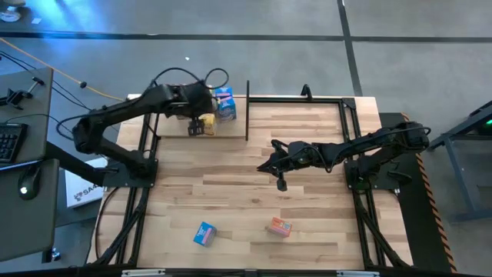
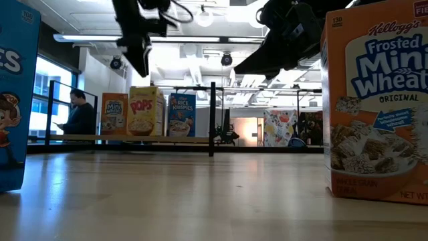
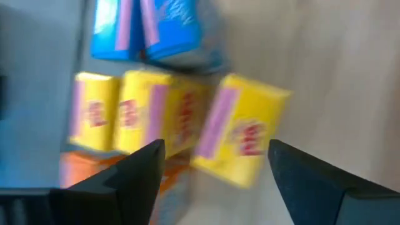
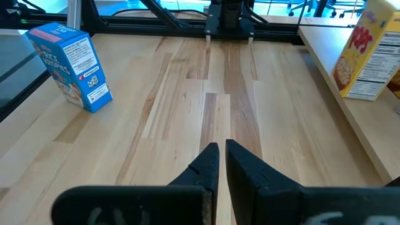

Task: Stack cereal on shelf
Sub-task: Put the yellow cereal box on the shelf aligned with the other yellow cereal box

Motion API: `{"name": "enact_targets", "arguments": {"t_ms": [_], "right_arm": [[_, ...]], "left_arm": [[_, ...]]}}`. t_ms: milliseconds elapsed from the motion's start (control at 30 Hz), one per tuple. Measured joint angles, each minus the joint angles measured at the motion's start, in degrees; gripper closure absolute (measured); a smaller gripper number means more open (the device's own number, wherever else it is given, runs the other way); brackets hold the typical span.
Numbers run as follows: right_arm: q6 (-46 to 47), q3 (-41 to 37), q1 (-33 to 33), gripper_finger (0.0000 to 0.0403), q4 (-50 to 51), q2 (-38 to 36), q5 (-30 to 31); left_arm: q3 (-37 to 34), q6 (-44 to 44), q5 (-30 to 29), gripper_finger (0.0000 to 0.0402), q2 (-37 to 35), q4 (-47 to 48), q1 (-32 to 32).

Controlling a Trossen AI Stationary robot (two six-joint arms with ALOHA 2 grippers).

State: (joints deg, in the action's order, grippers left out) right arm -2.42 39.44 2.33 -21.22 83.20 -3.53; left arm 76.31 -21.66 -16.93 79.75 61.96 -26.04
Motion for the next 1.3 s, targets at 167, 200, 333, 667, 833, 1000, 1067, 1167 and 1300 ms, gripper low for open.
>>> {"name": "enact_targets", "arguments": {"t_ms": [167, 200, 333, 667, 833, 1000, 1067, 1167, 1300], "right_arm": [[-0.32, 0.00, 0.00, 0.0387, 0.40, 0.00, 0.00], [-0.45, 0.00, 0.00, 0.0387, 0.39, 0.00, 0.00], [-0.48, 0.00, 0.00, 0.0387, 0.35, 0.00, 0.00], [-0.59, 0.00, 0.00, 0.0387, -1.59, 0.00, 0.04], [-0.46, 0.00, 0.00, 0.0387, -1.57, 0.00, 0.04], [-0.44, 0.00, -0.01, 0.0387, -1.48, 0.00, 0.06], [-0.44, 0.00, 0.00, 0.0387, -1.31, 0.00, 0.07], [-0.43, 0.00, -0.01, 0.0387, -1.31, 0.00, 0.07], [-0.42, 0.00, 0.00, 0.0387, -1.27, 0.00, 0.07]], "left_arm": [[-9.56, 10.31, 11.18, 0.0181, -11.28, -8.63, 2.40], [-12.95, 12.48, 11.44, 0.0196, -13.83, -11.94, 3.41], [-27.50, 22.16, 10.86, 0.0261, -22.26, -28.36, 7.70], [-45.39, 29.33, 0.01, 0.0379, -23.44, -52.32, 10.07], [-49.34, 30.97, -2.49, 0.0400, -21.86, -59.18, 9.09], [-50.46, 31.02, -6.67, 0.0400, -20.08, -60.60, 9.09], [-50.48, 30.20, -7.68, 0.0401, -19.39, -61.06, 8.96], [-50.48, 29.55, -9.32, 0.0401, -18.36, -62.90, 7.94], [-50.48, 29.04, -9.99, 0.0401, -17.55, -64.17, 5.77]]}}
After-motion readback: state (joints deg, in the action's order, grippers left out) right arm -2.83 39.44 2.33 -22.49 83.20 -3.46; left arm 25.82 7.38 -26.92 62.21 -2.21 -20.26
